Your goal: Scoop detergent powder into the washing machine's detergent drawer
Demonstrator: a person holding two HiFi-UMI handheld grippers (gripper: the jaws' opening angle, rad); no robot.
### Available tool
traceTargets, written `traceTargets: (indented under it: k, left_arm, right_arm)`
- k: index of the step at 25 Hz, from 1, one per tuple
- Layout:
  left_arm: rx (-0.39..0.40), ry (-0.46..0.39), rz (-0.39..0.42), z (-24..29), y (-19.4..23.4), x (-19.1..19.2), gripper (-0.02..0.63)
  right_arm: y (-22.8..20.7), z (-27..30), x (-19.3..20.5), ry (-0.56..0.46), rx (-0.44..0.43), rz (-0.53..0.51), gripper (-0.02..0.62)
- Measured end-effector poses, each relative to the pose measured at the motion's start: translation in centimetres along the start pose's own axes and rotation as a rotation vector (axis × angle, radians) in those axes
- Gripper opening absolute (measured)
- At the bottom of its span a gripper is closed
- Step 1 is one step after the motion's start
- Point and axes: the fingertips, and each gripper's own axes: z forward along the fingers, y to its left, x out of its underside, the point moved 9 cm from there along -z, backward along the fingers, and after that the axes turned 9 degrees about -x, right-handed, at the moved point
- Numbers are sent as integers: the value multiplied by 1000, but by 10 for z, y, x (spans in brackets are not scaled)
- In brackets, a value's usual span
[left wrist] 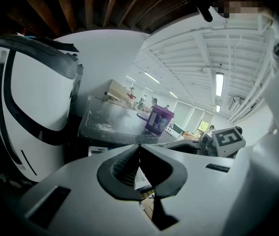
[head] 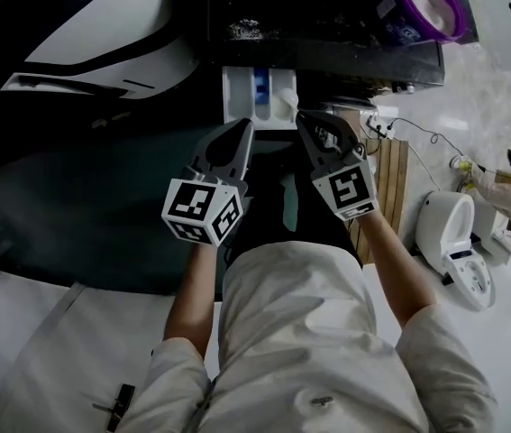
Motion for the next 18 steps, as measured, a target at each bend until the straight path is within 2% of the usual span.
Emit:
traceTargets:
  k: [10, 18]
  left_arm:
    - [-3, -34, 10, 4, -11, -19, 20]
    - [-6, -53, 16, 15, -18, -37, 20]
  right_arm:
    - [-1, -25, -19, -154, -6, 223, 9]
    - [-22, -50, -33, -259, 1, 322, 9]
